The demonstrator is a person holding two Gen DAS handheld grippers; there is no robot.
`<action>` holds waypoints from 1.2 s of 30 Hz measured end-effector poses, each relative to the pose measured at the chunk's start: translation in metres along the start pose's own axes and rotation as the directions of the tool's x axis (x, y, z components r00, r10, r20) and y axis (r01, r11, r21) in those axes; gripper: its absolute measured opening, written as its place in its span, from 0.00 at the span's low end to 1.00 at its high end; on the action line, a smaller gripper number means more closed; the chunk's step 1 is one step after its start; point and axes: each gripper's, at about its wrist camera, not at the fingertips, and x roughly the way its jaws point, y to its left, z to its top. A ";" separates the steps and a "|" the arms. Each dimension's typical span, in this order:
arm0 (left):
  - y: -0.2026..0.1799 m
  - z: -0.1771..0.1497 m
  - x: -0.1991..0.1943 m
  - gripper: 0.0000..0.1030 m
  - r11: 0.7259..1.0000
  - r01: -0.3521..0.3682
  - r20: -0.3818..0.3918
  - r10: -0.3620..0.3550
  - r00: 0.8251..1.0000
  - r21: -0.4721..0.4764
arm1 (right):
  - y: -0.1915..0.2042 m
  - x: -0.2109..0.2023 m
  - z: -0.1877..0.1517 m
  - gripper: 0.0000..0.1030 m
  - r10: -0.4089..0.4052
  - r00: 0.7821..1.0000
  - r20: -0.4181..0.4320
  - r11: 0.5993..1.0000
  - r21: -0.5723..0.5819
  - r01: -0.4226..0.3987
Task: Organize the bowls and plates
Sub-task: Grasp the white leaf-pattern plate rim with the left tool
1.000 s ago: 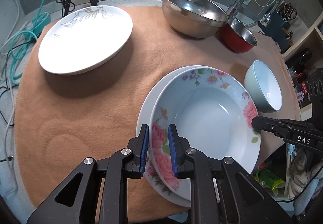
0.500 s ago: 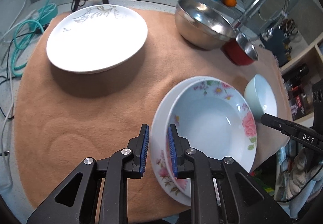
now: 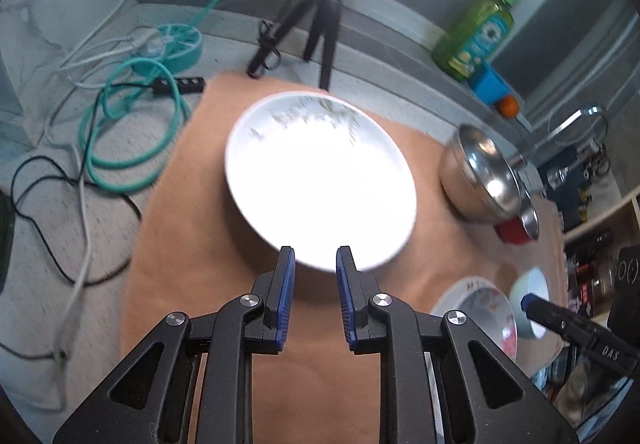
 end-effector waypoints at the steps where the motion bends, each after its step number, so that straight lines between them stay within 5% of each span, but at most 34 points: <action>1: 0.005 0.006 0.001 0.19 1.000 -0.004 0.009 0.004 1.000 -0.004 | 0.003 0.006 0.002 0.34 0.008 1.000 -0.003 1.000 0.005 -0.008; 12: 0.059 0.060 0.039 0.19 0.999 -0.029 0.004 0.029 1.000 -0.046 | 0.014 0.066 0.038 0.34 -0.013 1.000 -0.022 0.999 0.034 0.014; 27: 0.064 0.077 0.073 0.19 0.999 0.012 -0.063 -0.015 0.998 -0.048 | -0.007 0.120 0.073 0.34 -0.100 0.992 -0.075 0.991 0.077 0.106; 36: 0.060 0.079 0.081 0.12 1.000 0.015 -0.071 -0.017 0.997 -0.025 | -0.003 0.143 0.078 0.15 -0.116 0.987 -0.113 0.991 0.049 0.122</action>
